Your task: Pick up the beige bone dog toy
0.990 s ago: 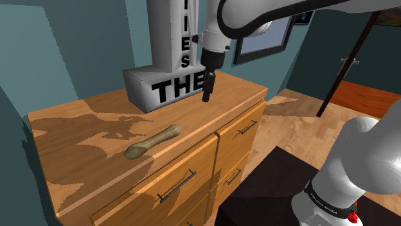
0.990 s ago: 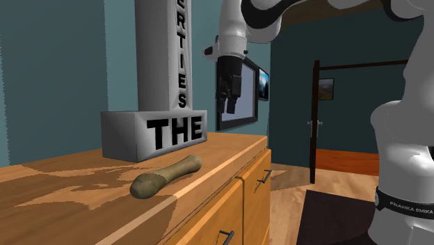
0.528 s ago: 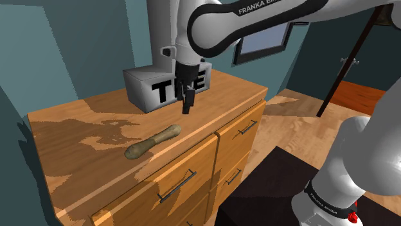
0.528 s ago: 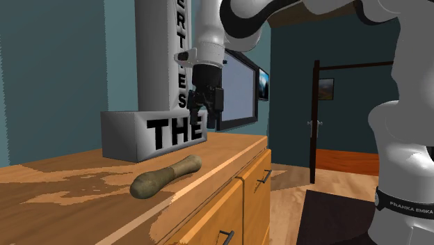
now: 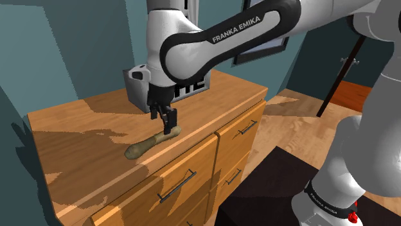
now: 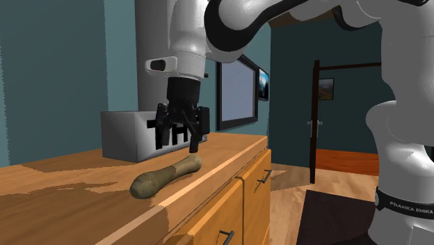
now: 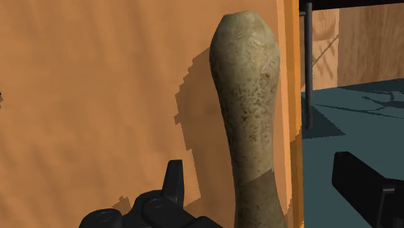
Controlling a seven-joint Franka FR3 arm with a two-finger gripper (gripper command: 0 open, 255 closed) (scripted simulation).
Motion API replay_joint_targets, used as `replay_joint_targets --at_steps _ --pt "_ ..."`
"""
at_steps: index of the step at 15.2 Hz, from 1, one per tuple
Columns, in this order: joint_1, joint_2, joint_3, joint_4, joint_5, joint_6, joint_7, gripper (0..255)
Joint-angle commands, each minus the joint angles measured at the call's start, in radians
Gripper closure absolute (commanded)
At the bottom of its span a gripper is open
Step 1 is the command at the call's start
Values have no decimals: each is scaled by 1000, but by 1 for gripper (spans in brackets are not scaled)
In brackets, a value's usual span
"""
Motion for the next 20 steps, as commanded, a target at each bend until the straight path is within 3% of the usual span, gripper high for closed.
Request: replay_joint_targets --at_steps 1,11,12,20 --pt "20 43 20 25 -20 19 -50 0" --pt "23 89 18 -25 -36 113 -41 0" --pt "23 91 18 -24 -37 115 -40 255" --pt "23 92 18 -23 -37 115 -39 255"
